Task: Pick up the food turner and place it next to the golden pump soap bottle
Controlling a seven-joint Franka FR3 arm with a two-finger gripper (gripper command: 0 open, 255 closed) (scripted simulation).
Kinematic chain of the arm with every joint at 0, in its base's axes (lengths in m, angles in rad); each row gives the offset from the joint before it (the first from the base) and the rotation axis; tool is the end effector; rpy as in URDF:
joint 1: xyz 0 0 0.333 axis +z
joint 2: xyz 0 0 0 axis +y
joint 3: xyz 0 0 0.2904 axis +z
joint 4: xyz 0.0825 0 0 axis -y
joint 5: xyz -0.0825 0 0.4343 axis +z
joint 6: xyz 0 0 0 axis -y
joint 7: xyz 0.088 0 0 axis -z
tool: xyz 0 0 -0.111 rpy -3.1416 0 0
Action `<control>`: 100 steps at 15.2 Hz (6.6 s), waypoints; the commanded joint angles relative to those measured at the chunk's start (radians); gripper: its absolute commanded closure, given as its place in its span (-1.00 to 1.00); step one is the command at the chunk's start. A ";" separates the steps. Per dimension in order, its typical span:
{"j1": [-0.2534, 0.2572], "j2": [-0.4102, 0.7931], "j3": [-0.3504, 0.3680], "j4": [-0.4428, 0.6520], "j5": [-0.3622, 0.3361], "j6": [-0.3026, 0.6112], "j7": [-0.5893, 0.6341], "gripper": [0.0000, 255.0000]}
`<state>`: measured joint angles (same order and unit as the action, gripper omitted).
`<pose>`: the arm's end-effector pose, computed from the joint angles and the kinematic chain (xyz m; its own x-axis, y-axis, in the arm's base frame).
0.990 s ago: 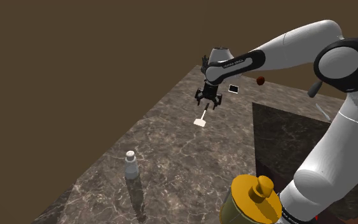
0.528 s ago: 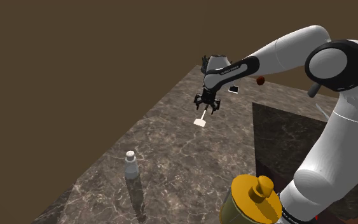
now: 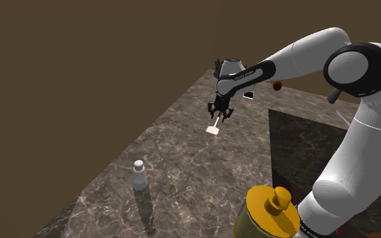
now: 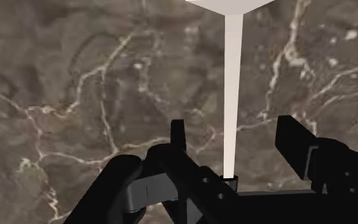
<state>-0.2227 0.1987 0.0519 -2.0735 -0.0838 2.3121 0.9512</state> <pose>0.6063 -0.1065 0.2770 0.4809 -0.8743 0.0664 -0.8762 -0.4820 -0.0005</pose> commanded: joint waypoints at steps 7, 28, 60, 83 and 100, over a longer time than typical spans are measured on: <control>0.000 0.000 0.000 0.000 0.000 0.000 0.000 1.00; -0.001 -0.112 0.004 0.124 0.019 -0.235 -0.021 1.00; 0.001 -0.134 0.006 0.530 0.028 -0.662 -0.044 1.00; 0.168 -0.590 0.213 0.094 0.121 -0.691 0.308 1.00; 0.303 -0.710 0.490 0.069 0.273 -0.759 0.683 1.00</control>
<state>0.0749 -0.5136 0.5226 -2.0130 0.1812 1.5569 1.6084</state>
